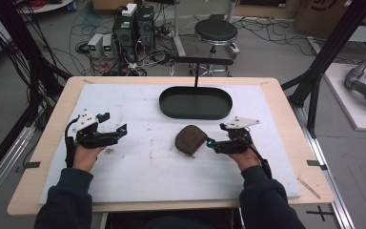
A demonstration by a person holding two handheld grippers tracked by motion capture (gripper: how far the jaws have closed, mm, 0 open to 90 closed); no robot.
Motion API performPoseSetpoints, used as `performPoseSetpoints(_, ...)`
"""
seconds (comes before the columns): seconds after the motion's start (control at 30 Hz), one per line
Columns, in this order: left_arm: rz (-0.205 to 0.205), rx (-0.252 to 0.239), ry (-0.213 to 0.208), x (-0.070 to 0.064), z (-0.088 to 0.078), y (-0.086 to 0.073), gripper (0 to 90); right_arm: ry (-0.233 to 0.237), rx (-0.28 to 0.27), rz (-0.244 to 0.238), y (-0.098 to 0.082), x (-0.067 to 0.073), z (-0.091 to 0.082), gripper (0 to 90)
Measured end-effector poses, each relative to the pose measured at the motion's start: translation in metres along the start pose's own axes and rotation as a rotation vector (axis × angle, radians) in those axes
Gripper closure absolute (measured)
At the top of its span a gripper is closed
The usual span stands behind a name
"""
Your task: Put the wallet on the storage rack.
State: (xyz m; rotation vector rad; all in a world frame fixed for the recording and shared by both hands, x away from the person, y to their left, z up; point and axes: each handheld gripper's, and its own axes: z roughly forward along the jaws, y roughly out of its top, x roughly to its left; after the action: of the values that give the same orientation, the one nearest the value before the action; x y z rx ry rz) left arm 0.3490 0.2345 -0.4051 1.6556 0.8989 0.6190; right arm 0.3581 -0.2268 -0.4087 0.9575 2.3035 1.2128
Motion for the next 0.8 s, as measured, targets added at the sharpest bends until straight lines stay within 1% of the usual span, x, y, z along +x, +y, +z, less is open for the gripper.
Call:
performPoseSetpoints(0.03,0.001,-0.001,0.003,0.000,0.000,0.000,14.9,0.000,0.000,0.000,0.000,0.000,0.000,19.2)
performPoseSetpoints(0.07,-0.001,0.001,-0.001,0.001,0.000,0.000,14.9,0.004,0.003,-0.004,0.001,0.003,0.004,19.2)
performPoseSetpoints(0.13,-0.005,0.001,-0.002,0.002,0.001,-0.001,14.9,0.025,0.011,-0.019,0.006,0.013,0.014,19.3)
performPoseSetpoints(0.17,-0.006,0.003,-0.004,0.002,0.002,-0.001,14.9,0.046,0.016,-0.028,0.011,0.022,0.023,19.3)
performPoseSetpoints(0.2,-0.006,0.003,-0.004,0.002,0.002,-0.001,14.9,0.046,0.016,-0.028,0.011,0.022,0.023,19.3)
performPoseSetpoints(0.23,-0.008,0.005,-0.004,0.003,0.002,-0.002,14.9,0.066,0.010,-0.034,0.016,0.031,0.032,19.3)
performPoseSetpoints(0.27,-0.013,0.005,-0.005,0.003,0.002,-0.002,14.9,0.066,0.010,-0.034,0.016,0.031,0.032,19.3)
performPoseSetpoints(0.3,-0.013,0.005,-0.004,0.003,0.002,-0.002,14.9,0.083,0.016,-0.055,0.022,0.042,0.045,19.5)
performPoseSetpoints(0.33,-0.021,0.005,-0.001,0.004,0.002,-0.002,14.9,0.091,0.023,-0.061,0.024,0.048,0.050,19.5)
performPoseSetpoints(0.37,-0.021,0.005,-0.001,0.004,0.002,-0.002,15.1,0.091,0.023,-0.061,0.024,0.048,0.050,19.5)
performPoseSetpoints(0.4,-0.028,0.006,-0.003,0.005,0.002,-0.002,15.5,0.117,0.027,-0.078,0.028,0.057,0.062,24.9)
performPoseSetpoints(0.43,-0.033,0.008,-0.003,0.005,0.002,-0.002,15.5,0.131,0.030,-0.091,0.030,0.062,0.067,29.5)
performPoseSetpoints(0.47,-0.035,0.007,0.002,0.005,0.002,-0.002,15.5,0.131,0.030,-0.091,0.030,0.062,0.067,29.5)
performPoseSetpoints(0.5,-0.035,0.008,0.002,0.006,0.001,-0.002,15.4,0.133,0.054,-0.135,0.031,0.069,0.077,31.4)
performPoseSetpoints(0.57,-0.041,0.005,0.004,0.006,0.001,-0.002,15.5,0.133,0.106,-0.172,0.029,0.073,0.086,37.3)
performPoseSetpoints(0.6,-0.039,0.005,0.005,0.006,0.001,-0.002,15.5,0.133,0.106,-0.172,0.029,0.073,0.086,37.3)
performPoseSetpoints(0.63,-0.042,0.004,0.005,0.007,0.001,-0.003,15.4,0.099,0.113,-0.236,0.028,0.075,0.085,47.3)
performPoseSetpoints(0.67,-0.042,0.004,0.005,0.007,0.001,-0.003,15.5,0.099,0.113,-0.236,0.028,0.075,0.085,47.3)
performPoseSetpoints(0.7,-0.044,0.005,0.007,0.007,0.001,-0.003,15.5,0.096,0.123,-0.236,0.028,0.074,0.083,53.2)
performPoseSetpoints(0.73,-0.044,0.006,0.007,0.008,0.001,-0.003,15.5,0.107,0.124,-0.235,0.029,0.070,0.080,55.9)
performPoseSetpoints(0.77,-0.048,0.009,0.011,0.008,0.001,-0.004,15.5,0.136,0.137,-0.216,0.028,0.064,0.076,58.1)
performPoseSetpoints(0.8,-0.048,0.009,0.011,0.008,0.001,-0.004,15.5,0.136,0.137,-0.216,0.028,0.064,0.076,58.1)
